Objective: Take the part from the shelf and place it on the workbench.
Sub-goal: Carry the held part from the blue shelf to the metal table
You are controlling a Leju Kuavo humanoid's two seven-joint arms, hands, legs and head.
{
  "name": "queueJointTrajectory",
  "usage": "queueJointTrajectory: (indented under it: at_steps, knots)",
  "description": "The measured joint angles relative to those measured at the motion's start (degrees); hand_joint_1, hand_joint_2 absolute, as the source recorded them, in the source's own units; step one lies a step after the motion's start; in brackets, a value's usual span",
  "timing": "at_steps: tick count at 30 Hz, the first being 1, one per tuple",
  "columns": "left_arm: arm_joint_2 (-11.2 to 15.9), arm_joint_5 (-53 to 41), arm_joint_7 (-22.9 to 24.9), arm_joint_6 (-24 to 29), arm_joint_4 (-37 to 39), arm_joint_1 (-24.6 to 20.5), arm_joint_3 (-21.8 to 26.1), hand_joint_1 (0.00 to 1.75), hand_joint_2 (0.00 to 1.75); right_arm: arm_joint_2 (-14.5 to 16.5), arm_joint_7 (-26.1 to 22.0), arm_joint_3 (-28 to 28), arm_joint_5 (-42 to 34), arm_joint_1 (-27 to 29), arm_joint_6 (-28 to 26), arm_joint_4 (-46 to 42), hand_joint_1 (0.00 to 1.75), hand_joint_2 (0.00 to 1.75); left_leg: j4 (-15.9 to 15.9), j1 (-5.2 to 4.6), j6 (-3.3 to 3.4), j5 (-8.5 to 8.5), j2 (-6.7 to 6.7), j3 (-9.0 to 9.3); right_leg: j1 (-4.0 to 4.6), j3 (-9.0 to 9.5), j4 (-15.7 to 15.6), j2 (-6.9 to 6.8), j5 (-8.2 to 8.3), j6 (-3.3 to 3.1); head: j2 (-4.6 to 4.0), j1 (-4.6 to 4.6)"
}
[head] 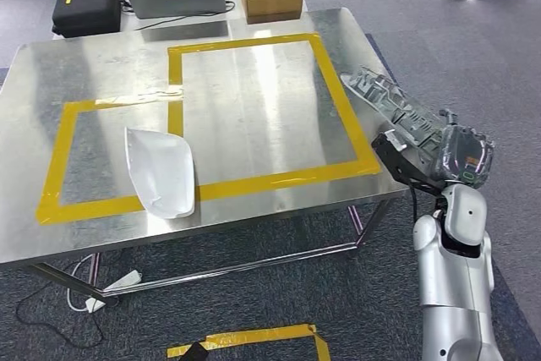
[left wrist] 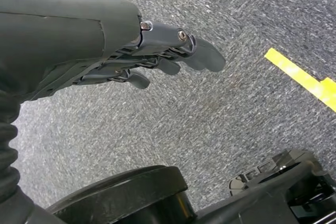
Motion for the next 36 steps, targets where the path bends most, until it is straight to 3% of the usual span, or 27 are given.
queueJointTrajectory:
  at_steps: [9, 17, 27, 32, 36]
  knots:
    - [-0.02, -2.04, 0.93, -0.44, 0.00, -0.61, 0.00, 0.00, 1.75, 0.18, 0.48, -5.21, 1.71, -2.17, -0.20, 9.42, 1.75, 1.75, -0.01, -0.02, 0.01, 0.00, 0.01, 0.01, 0.01, -0.03, 0.01, 0.05, 0.03, 0.04, 0.00, -0.01]
    - [-0.02, -2.96, 2.41, -0.82, 0.00, -1.53, 0.00, 0.00, 1.75, 1.04, 3.35, -6.18, 1.81, -5.85, -2.58, 18.47, 1.75, 1.75, -0.07, -0.01, 0.00, 0.00, 0.15, 0.04, 0.02, -0.09, 0.03, 0.21, 0.03, 0.03, 0.00, -0.01]
    - [0.31, -2.78, 3.18, 0.02, 0.00, -1.53, 0.00, 0.00, 1.75, 2.45, 4.09, -2.64, 1.86, -6.59, -3.65, 20.76, 1.75, 1.75, -0.14, -0.01, -0.01, -0.01, 0.44, 0.08, 0.03, -0.19, 0.05, 0.58, 0.03, 0.03, 0.00, -0.01]
    - [0.35, -2.71, 2.98, -0.03, 0.00, -1.55, 0.00, 0.00, 1.75, 3.86, 3.50, 0.42, 1.86, -6.51, -3.47, 17.71, 1.75, 1.75, -0.19, 0.01, -0.02, -0.01, 0.59, 0.17, 0.04, -0.22, 0.05, 0.62, 0.02, 0.01, 0.00, -0.02]
    - [0.34, -2.84, 2.70, -0.22, 0.00, -1.52, 0.00, 0.00, 1.75, 4.19, 6.01, 3.71, 1.86, -6.53, -2.79, 14.60, 1.75, 1.75, -0.23, 0.01, -0.03, 0.01, 0.52, 0.17, 0.05, -0.18, 0.07, 0.51, 0.01, -0.01, 0.00, -0.01]
